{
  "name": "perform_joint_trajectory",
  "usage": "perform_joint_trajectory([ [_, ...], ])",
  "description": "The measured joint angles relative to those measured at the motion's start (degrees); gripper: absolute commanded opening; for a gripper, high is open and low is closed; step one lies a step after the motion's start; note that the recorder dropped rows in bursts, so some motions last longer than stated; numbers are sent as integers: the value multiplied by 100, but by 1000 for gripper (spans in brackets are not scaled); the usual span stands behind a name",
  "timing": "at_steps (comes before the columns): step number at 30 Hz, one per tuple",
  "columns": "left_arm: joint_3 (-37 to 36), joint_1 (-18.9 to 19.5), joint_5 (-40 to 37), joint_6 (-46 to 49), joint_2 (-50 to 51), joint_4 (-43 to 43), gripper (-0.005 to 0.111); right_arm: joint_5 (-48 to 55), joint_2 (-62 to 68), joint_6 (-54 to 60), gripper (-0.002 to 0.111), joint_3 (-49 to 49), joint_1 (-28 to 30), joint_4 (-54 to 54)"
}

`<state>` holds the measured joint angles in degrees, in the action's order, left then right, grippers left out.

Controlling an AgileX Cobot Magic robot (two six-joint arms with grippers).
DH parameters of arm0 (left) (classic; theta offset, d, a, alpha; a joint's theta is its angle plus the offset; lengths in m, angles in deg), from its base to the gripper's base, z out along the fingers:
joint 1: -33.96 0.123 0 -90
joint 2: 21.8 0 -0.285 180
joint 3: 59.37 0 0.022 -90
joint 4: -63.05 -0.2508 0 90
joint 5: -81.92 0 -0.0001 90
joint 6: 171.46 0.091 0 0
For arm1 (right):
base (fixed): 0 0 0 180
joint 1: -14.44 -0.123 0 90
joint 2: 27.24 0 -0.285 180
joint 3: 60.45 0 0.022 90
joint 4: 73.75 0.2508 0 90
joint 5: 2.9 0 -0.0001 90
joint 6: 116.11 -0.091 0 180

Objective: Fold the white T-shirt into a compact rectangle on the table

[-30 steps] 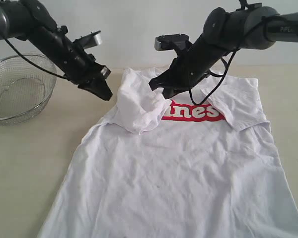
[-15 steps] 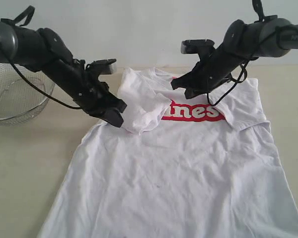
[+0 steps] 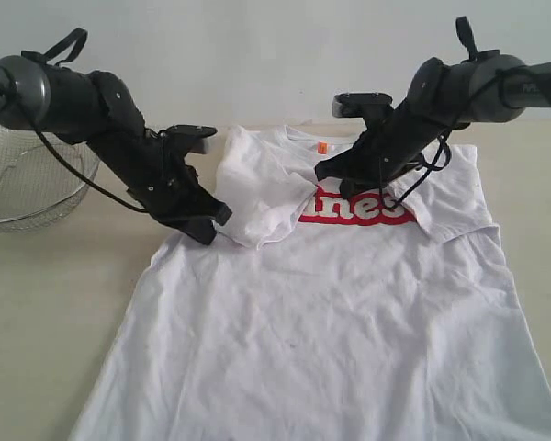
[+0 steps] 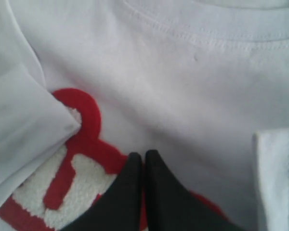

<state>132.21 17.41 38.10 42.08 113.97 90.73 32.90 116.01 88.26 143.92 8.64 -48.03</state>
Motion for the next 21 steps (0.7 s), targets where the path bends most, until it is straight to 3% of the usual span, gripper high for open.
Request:
perform_joint_trajectory([
  [6, 0, 12, 194, -510, 0, -652, 5, 0, 0, 0, 0, 0, 0, 9],
  [21, 38, 619, 18, -963, 113, -343, 5, 55, 13, 21, 0, 0, 0, 46],
])
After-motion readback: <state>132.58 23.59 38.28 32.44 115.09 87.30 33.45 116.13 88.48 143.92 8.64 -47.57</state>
